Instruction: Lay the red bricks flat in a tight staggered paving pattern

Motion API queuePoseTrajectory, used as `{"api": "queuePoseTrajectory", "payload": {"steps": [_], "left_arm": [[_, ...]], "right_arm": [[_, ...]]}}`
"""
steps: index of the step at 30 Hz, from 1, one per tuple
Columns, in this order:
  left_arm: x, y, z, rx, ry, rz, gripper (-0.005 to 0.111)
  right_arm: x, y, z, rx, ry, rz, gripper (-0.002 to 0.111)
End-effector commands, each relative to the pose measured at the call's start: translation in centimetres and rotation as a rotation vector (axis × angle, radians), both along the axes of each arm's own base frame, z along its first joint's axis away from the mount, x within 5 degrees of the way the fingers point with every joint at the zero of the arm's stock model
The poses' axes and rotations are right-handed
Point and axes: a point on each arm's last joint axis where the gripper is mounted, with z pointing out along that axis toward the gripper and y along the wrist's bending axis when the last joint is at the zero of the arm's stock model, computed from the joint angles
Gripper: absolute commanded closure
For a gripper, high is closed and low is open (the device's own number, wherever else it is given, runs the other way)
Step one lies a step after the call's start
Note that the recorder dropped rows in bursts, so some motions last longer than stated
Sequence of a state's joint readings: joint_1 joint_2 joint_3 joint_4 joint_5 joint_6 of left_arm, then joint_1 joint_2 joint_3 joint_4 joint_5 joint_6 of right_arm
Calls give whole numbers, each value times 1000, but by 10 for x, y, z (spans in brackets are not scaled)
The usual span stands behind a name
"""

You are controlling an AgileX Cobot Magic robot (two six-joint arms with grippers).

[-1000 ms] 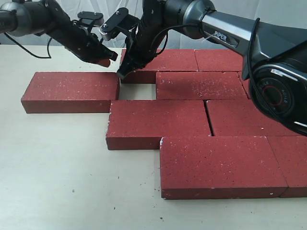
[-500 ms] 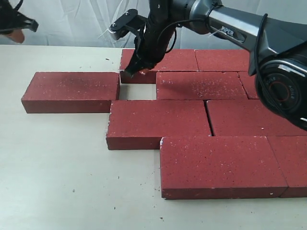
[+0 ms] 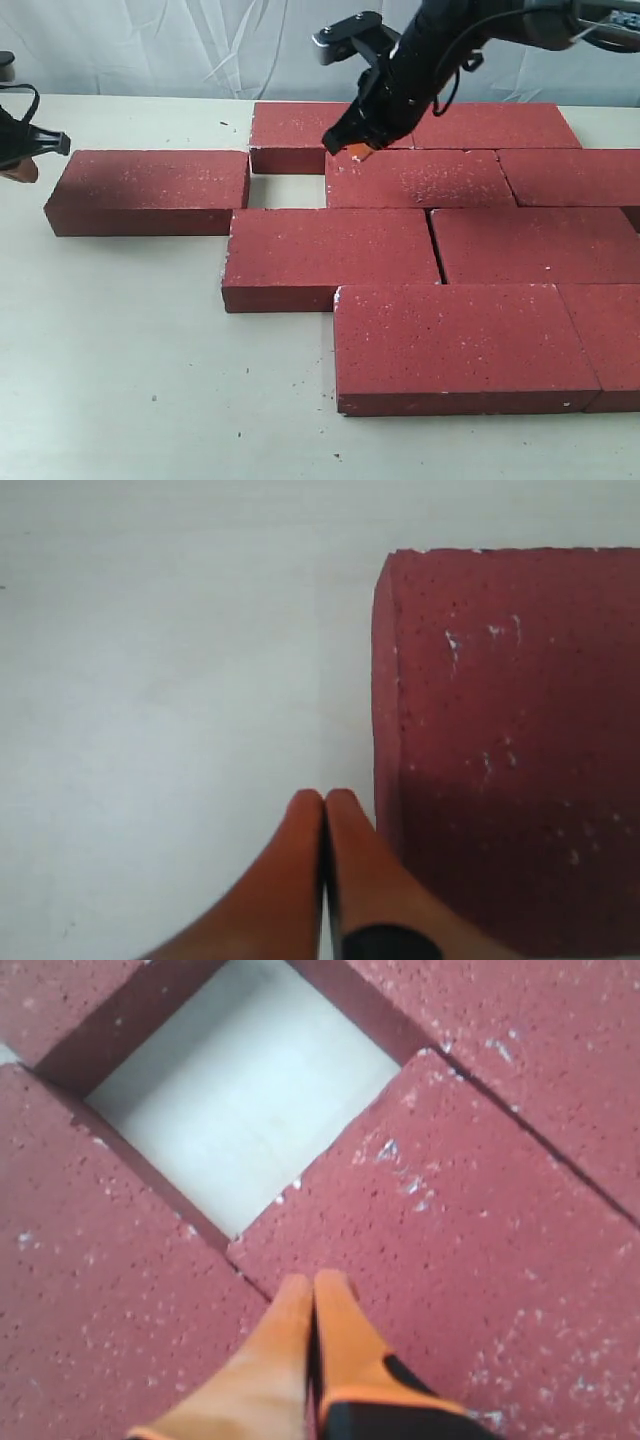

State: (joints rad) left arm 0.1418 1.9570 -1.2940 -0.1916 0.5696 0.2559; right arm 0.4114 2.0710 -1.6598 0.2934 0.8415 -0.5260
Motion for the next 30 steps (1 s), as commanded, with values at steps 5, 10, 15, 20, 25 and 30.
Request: {"api": "queuePoseTrajectory", "payload": {"steps": [5,10,15,20,25,30], "left_arm": [[-10,3,-21,39,-113,40,107],[-9,-2,-22,28,-123,43,107],[-9,-13,-30,14,-86,17,107],[-6,-33,-35,12,-82,-31,107],[-6,-48,-35,16,-89,-73,107],[-4,-51,-34,19,-112,-80,107]], "right_arm": [[-32,-14,-19,-27,-45,97,109],[-25,-13,-17,-1,-115,61,109],[-22,-12,-21,13,-125,42,109],[-19,-11,-27,11,-131,35,109],[-19,-11,-27,15,-132,32,109],[-19,-11,-27,15,-132,32,109]]}}
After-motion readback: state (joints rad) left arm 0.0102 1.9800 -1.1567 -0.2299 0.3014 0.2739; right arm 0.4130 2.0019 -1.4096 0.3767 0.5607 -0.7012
